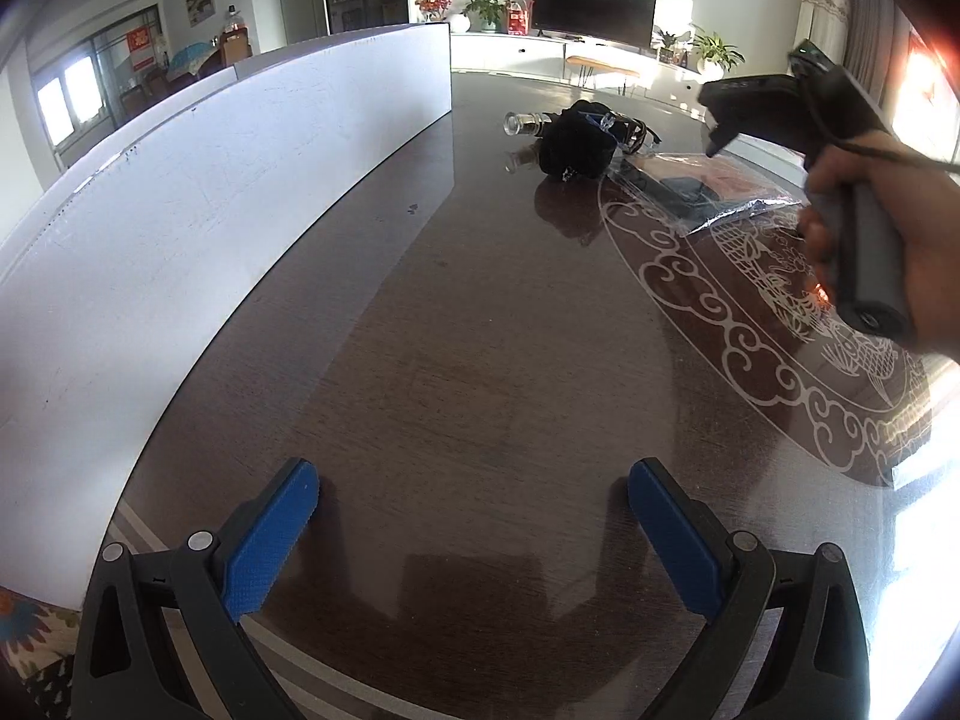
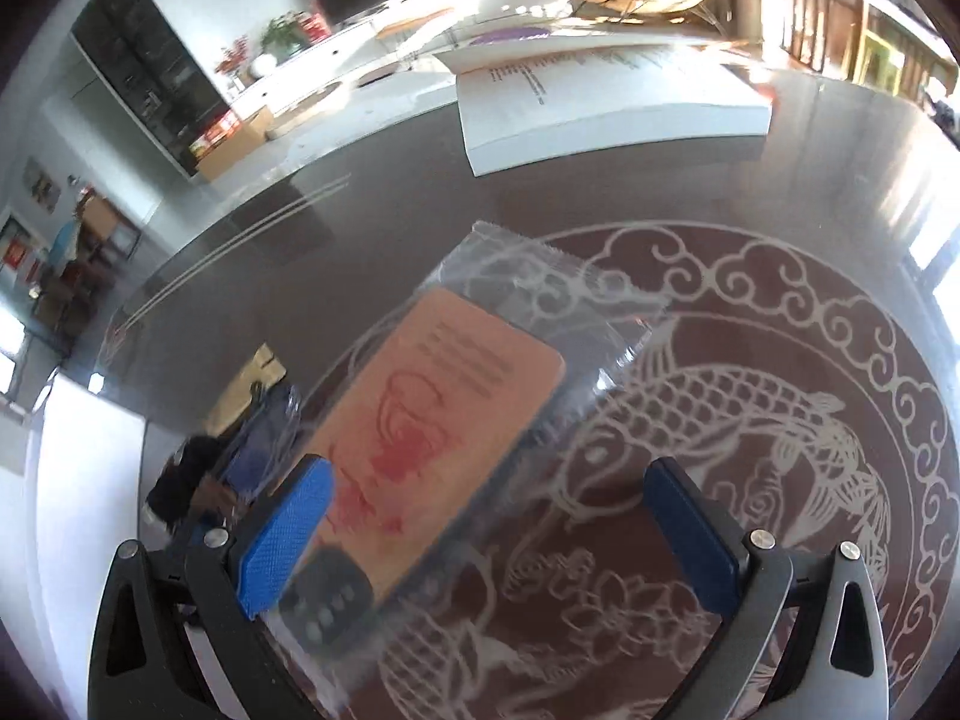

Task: Organize objects
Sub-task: 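Grasp the clear bag with printed wooden board in the right tool and lift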

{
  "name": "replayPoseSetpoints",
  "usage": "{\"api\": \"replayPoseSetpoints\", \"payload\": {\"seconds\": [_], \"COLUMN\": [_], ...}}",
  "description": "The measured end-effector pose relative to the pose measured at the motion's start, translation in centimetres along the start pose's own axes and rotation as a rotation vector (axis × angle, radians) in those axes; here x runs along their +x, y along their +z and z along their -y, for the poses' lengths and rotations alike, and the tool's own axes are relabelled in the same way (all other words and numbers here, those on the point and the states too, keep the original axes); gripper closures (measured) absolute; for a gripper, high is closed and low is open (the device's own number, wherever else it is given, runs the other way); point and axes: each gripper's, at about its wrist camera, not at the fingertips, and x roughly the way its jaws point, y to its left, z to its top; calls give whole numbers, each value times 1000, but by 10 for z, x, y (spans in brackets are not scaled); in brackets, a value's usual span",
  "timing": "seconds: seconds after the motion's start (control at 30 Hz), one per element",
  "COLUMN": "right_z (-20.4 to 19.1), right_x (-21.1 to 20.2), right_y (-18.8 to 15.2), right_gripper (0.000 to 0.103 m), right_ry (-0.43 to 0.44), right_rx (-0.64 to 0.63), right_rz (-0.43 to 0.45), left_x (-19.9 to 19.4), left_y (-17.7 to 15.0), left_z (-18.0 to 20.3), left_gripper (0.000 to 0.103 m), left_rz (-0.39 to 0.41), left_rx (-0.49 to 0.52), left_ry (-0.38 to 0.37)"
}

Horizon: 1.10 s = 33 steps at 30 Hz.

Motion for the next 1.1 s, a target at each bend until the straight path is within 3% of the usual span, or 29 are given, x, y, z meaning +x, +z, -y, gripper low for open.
{"api": "replayPoseSetpoints", "payload": {"seconds": [0.13,0.23,0.3,0.4,0.6,0.9,0.97,1.0,1.1], "right_z": [-45,-71,-72,-66,-21,82,95,99,109], "right_x": [16,22,16,-3,-48,-107,-112,-115,-115], "right_y": [-2,-18,-27,-49,-116,-185,-194,-199,-200], "right_gripper": [0,0,2,22,23,22,13,3,0], "right_ry": [-119,-161,-114,-59,28,49,57,54,55], "right_rx": [-77,-252,-319,-427,-549,-568,-576,-573,-568], "right_rz": [21,32,36,58,75,113,109,103,94], "left_x": [2,3,5,6,8,9,9,8,9], "left_y": [3,6,7,9,12,12,12,12,13], "left_z": [2,4,4,5,6,6,6,6,6], "left_gripper": [0,0,0,0,0,0,0,0,0], "left_rz": [0,0,0,1,2,3,3,3,3], "left_rx": [8,9,9,9,9,10,10,10,10], "left_ry": [-5,-5,-5,-5,-6,-6,-7,-7,-7]}}
